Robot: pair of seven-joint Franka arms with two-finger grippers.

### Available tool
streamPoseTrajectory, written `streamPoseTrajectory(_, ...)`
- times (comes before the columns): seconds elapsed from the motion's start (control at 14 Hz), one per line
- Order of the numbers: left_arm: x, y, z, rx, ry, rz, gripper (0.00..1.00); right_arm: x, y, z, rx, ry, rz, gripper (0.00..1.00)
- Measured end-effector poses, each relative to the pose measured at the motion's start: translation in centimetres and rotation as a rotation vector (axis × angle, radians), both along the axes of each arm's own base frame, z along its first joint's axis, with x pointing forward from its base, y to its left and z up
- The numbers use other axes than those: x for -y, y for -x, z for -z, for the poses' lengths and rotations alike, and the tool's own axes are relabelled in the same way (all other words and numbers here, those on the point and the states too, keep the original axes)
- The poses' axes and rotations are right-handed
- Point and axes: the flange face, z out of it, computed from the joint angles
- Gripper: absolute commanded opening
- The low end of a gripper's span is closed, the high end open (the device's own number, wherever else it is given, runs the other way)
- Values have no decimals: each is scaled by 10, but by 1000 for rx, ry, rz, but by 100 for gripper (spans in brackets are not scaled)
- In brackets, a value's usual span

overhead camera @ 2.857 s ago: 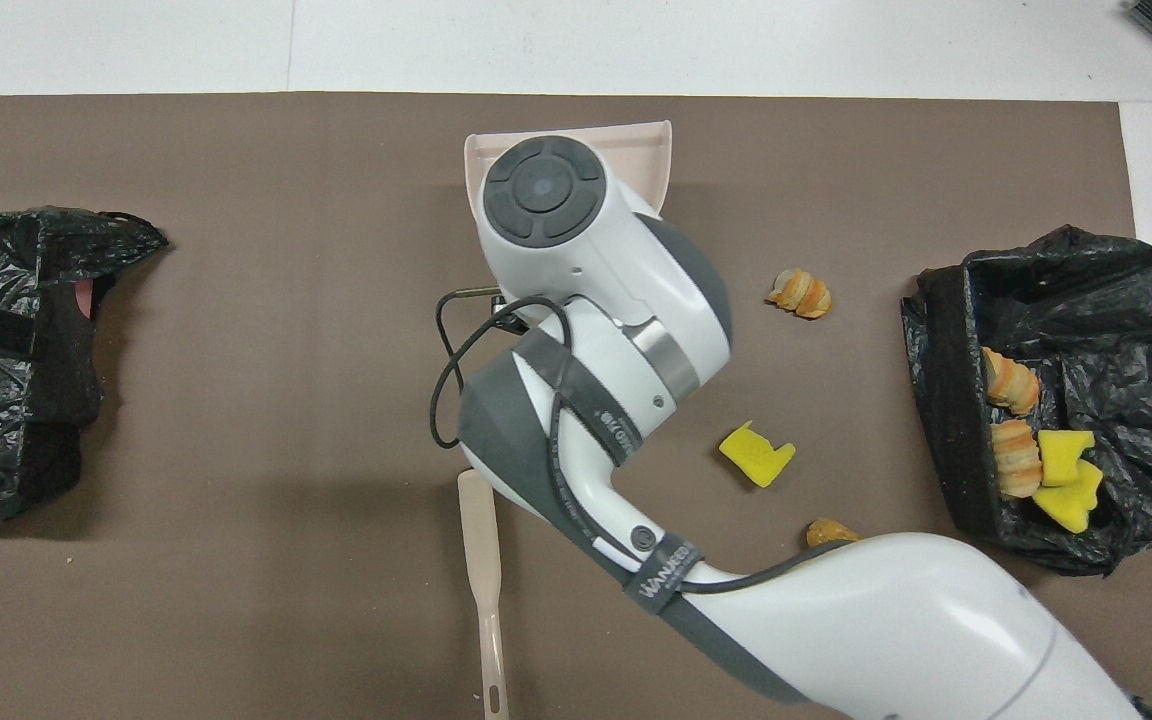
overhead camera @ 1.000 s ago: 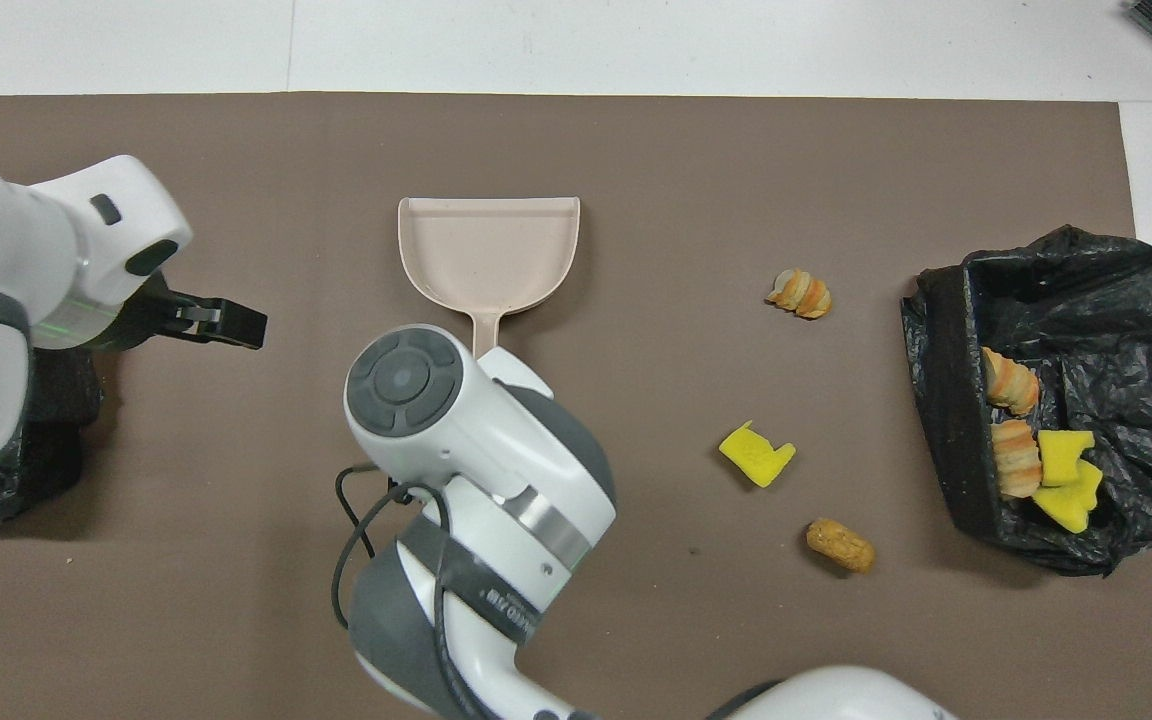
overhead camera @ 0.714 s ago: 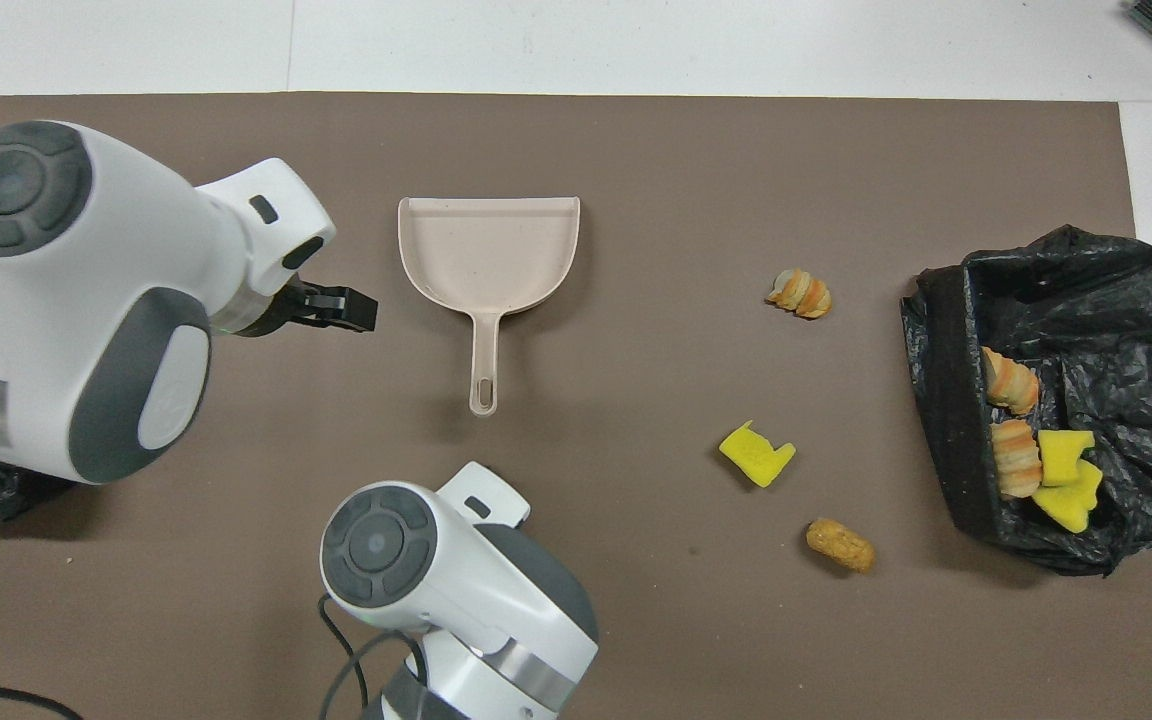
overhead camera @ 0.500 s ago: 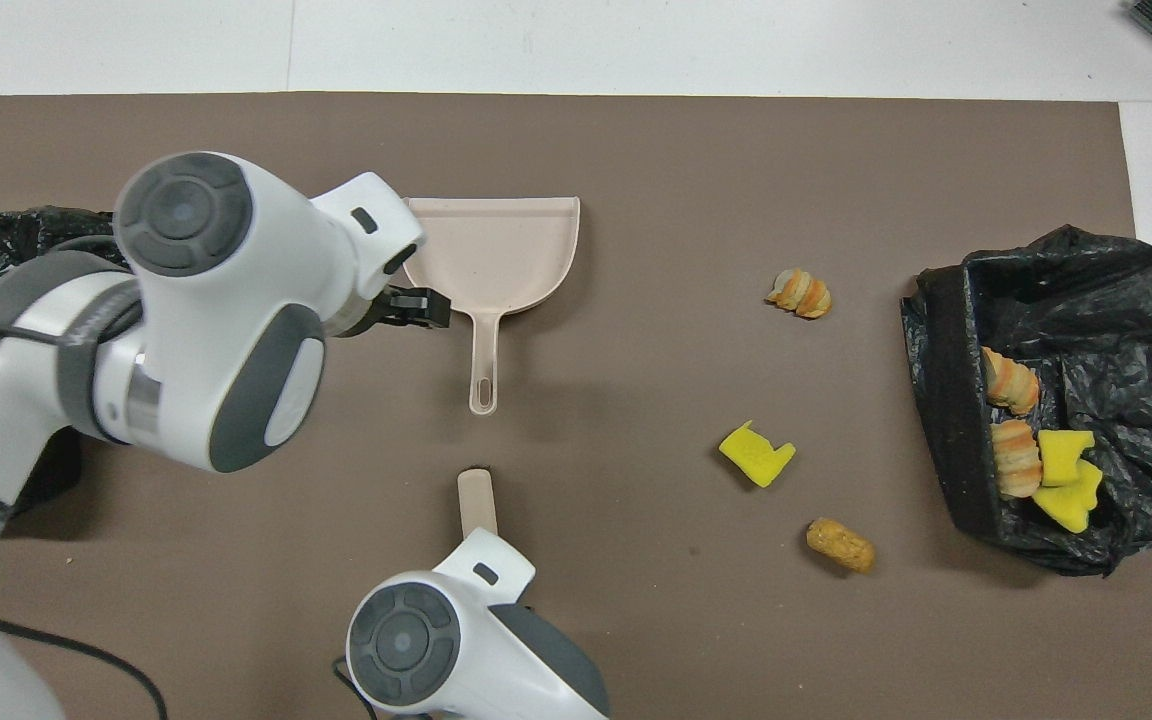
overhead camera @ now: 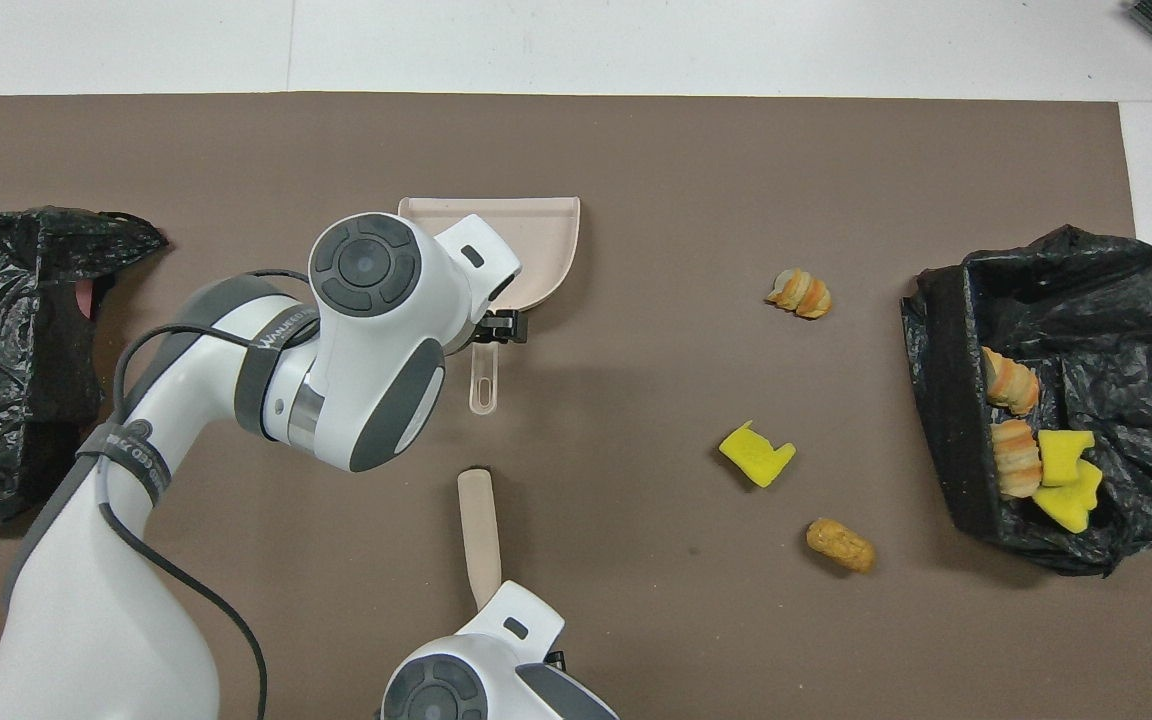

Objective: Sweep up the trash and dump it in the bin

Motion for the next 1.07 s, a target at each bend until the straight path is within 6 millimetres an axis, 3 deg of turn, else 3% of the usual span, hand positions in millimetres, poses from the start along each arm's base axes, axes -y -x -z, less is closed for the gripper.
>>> streamPoseTrajectory(0.21, 15, 18, 22, -17, -5, -24, 100, -1, 2, 2, 11, -45, 22, 51)
streamPoseTrajectory(0.29, 21, 24, 28, -21, -8, -23, 100, -1, 2, 3, 11, -54, 28, 44)
streamPoseTrajectory(0.36, 25, 28, 32, -25, -10, -22, 100, -1, 2, 4, 11, -56, 30, 29)
streamPoseTrajectory(0.43, 26, 29, 33, -27, -10, -23, 100, -1, 2, 4, 10, -57, 31, 3)
streamPoseTrajectory(0.5, 25, 29, 32, -26, -11, -25, 93, -1, 3, 4, 10, -57, 31, 0)
streamPoseTrajectory(0.57, 24, 28, 32, -26, -12, -28, 79, -1, 3, 4, 10, -58, 31, 0)
streamPoseTrajectory(0.71, 22, 27, 31, -26, -12, -30, 15, -4, 8, 3, 11, -59, 24, 0)
streamPoseTrajectory(0.79, 22, 27, 31, -26, -12, -32, 0, -5, 11, 1, 14, -57, 37, 0)
streamPoseTrajectory(0.93, 21, 26, 31, -25, -12, -35, 0, -6, 16, -10, 27, -50, 98, 0)
streamPoseTrajectory(1.07, 18, 24, 26, -17, -8, -40, 0, 6, 23, -22, 34, -9, 176, 0)
